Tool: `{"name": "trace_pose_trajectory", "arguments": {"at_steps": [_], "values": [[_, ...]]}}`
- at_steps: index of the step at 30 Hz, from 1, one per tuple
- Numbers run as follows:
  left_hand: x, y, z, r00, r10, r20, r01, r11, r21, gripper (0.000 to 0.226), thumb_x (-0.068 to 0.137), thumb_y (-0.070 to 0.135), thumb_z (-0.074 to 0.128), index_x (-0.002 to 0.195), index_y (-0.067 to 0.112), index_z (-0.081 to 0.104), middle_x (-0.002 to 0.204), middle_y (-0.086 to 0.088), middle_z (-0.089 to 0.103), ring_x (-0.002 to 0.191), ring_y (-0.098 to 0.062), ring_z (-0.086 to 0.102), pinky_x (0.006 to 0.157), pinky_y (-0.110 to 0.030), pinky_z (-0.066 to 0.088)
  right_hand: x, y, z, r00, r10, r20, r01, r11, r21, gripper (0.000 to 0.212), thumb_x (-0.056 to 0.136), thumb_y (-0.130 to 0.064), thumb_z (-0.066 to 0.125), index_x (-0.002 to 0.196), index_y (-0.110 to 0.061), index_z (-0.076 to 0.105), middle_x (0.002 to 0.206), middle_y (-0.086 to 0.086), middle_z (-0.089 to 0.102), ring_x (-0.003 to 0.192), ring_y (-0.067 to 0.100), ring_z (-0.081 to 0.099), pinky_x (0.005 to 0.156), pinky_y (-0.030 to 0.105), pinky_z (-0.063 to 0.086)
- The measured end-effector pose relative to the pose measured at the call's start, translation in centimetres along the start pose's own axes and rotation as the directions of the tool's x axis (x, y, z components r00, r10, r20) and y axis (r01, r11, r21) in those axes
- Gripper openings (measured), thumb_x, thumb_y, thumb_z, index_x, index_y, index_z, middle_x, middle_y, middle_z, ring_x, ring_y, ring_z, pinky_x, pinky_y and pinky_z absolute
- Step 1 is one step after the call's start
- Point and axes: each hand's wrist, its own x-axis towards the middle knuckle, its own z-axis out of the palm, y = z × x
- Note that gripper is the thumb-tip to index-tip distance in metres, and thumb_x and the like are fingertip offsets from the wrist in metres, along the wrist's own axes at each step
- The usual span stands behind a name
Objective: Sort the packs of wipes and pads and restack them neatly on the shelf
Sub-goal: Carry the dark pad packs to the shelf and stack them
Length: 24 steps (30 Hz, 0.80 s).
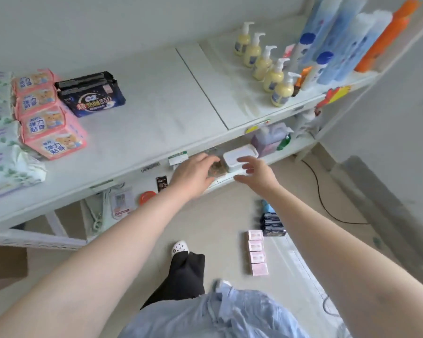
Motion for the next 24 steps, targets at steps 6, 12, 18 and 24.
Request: {"name": "trace_pose_trajectory", "arguments": {"at_steps": [6, 12, 18, 24], "values": [[-3.5, 7.5, 6.7, 0.973, 0.03, 0.231, -0.038, 0.999, 0.03, 0.058, 0.088, 0.031, 0.064, 0.141, 0.024, 0.042, 0.138, -0.002, 0.046, 0.127, -0.025, 0.047, 0.096, -0.036, 0.043, -10.0, 9.9, -2.8, 0.971, 0.23, -0.071, -0.23, 0.973, 0.014, 0.053, 0.077, -0.018, 0.078, 0.127, -0.021, 0.06, 0.118, 0.011, 0.062, 0.1, 0.02, 0.059, 0.085, 0.027, 0.049], [-8.1, 12.3, 13.0, 0.912, 0.127, 0.391, -0.149, 0.988, 0.027, 0.053, 0.09, 0.033, 0.058, 0.14, 0.024, 0.041, 0.136, -0.003, 0.048, 0.125, -0.027, 0.048, 0.095, -0.036, 0.042, -19.2, 15.5, -2.7, 0.905, 0.395, -0.159, -0.372, 0.915, 0.157, 0.05, 0.08, -0.018, 0.076, 0.127, -0.021, 0.059, 0.11, 0.004, 0.058, 0.094, 0.018, 0.057, 0.074, 0.021, 0.042], [-12.8, 15.0, 18.1, 0.845, 0.126, 0.52, -0.139, 0.99, -0.014, 0.05, 0.091, 0.033, 0.057, 0.138, 0.024, 0.043, 0.136, -0.004, 0.049, 0.124, -0.027, 0.05, 0.096, -0.036, 0.043, -26.2, 20.9, -1.8, 0.824, 0.54, -0.172, -0.494, 0.833, 0.247, 0.054, 0.079, -0.026, 0.078, 0.129, -0.026, 0.057, 0.121, 0.009, 0.056, 0.096, 0.018, 0.056, 0.072, 0.027, 0.045], [-11.6, 19.4, 20.7, 0.834, 0.101, 0.543, -0.127, 0.992, 0.01, 0.048, 0.092, 0.037, 0.054, 0.137, 0.022, 0.046, 0.135, -0.003, 0.051, 0.123, -0.026, 0.049, 0.093, -0.034, 0.043, -28.5, 25.4, -4.6, 0.791, 0.583, -0.185, -0.512, 0.796, 0.321, 0.056, 0.079, -0.029, 0.078, 0.131, -0.027, 0.055, 0.125, 0.009, 0.056, 0.105, 0.021, 0.058, 0.084, 0.035, 0.05]]}}
